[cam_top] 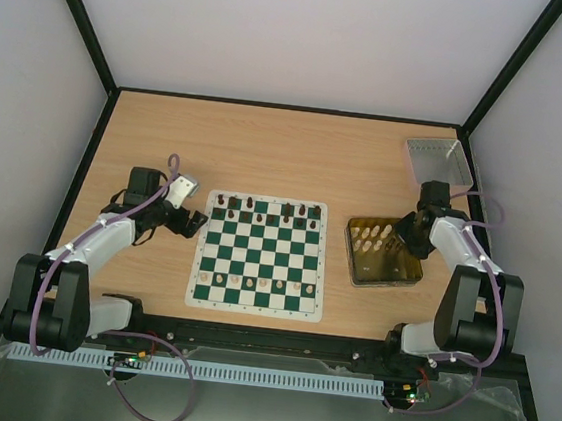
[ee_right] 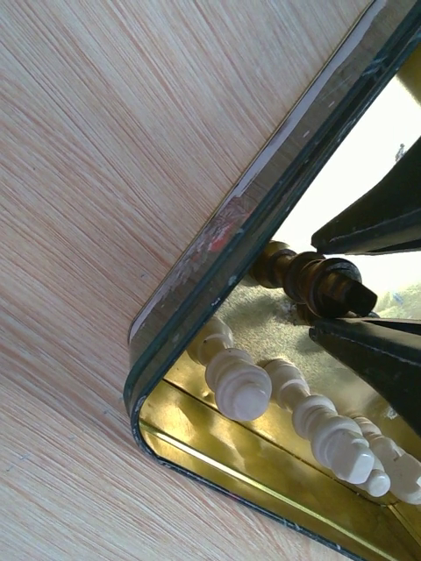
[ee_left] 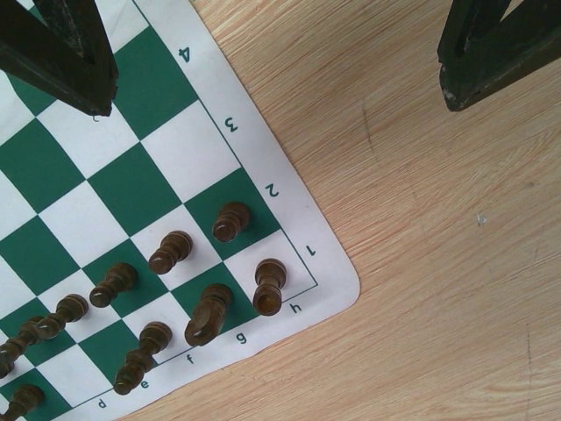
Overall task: Set up the chess pieces on the board
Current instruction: Pick up the chess piece from the storage box.
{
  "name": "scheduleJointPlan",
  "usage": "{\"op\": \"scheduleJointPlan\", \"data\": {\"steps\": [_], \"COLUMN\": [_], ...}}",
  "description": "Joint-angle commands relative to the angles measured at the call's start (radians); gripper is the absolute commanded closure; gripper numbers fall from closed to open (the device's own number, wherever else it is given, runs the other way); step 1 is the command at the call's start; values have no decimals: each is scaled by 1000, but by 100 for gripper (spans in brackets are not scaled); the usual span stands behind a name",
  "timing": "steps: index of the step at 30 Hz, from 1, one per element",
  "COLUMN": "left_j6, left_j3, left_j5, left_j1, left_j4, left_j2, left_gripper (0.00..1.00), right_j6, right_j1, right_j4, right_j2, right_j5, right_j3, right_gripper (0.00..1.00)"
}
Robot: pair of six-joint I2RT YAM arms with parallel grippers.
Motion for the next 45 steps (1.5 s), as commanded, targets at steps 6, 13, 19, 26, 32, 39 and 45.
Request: {"op": "scheduleJointPlan", "data": {"steps": [6,13,19,26,32,39,45], "left_j6": [10,10,11,12,13,15,15], "left_j3": [5,6,5,6,7,7,8], "left_j5": [9,8,8,9,8,8,8], "left_j1": [-7,-9,-10,-14,-15,-17,-19], "left_j4": [2,0,0,0,1,-1,-1], "left_j2": [15,19,17,28,30,28,37], "left_gripper": [0,0,1,0,1,0,1], "right_j6": [-4,-7,-12,-11,-7,-3,-4], "right_j1": [-7,-7,-7,-7,-7,-7,-8], "right_j4": [-68,-62,-53,-45,-26,-12,-12], "right_j2": [-63,-53,-33,-25,-3,19,16], "right_j5": [43,26,19,17,10,1,10], "right_j3": [15,12,21,28,22,15,11], "right_gripper": [84,79,72,70,70,73,82]}}
